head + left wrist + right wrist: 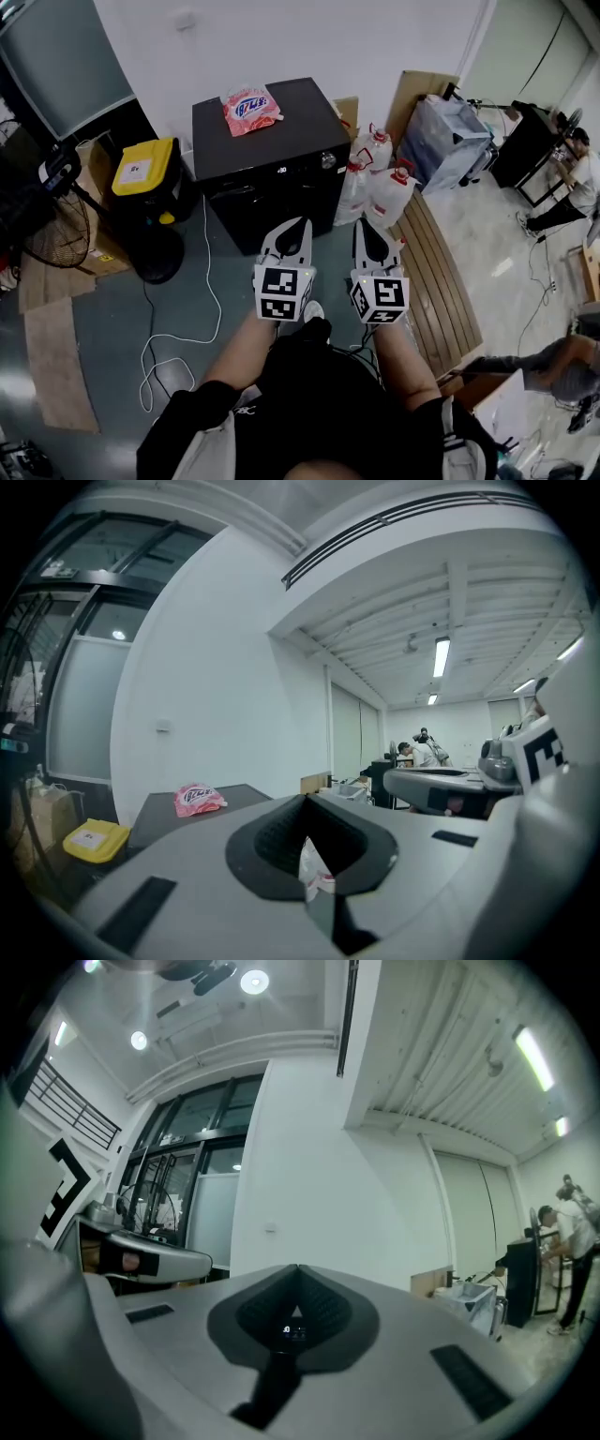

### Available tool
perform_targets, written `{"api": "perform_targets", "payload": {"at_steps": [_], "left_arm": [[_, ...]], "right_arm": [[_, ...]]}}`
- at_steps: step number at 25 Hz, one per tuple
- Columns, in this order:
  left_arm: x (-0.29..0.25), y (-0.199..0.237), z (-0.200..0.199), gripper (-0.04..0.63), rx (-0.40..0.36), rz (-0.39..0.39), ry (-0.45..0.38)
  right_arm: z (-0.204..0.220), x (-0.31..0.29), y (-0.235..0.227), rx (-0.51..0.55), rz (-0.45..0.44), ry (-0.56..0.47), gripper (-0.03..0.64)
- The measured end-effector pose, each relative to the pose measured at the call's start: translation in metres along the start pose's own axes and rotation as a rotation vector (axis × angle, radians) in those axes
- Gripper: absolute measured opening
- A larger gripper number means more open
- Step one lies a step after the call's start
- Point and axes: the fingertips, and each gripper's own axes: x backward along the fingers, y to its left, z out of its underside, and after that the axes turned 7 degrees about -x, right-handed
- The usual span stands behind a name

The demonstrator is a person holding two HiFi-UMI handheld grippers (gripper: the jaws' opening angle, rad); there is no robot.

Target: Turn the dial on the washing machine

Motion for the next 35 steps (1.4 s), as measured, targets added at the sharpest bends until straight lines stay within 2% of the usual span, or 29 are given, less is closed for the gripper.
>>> {"api": "perform_targets", "payload": {"at_steps": [7, 18, 28, 35], "left_arm": [[-0.065, 0.016, 0.013, 0.009, 0.029, -0.026, 0.030], [-0.152, 0.052, 0.031, 0.009, 0.084, -0.094, 0.080], [-0.187, 0.076, 0.026, 0.009, 0.117, -0.171, 0.096], [-0.190, 0.082, 0.034, 0.009, 0.139, -0.304, 0.143]], "right_arm": [[0.014, -0.055, -0.040, 0.001, -0.015, 0.022, 0.002], [0.032, -0.157, -0.079, 0.030, -0.111, 0.084, 0.002], [0.041, -0.211, -0.088, 0.134, -0.202, 0.121, 0.003], [0.059, -0.238, -0.111, 0.147, -0.276, 0.167, 0.005]]}}
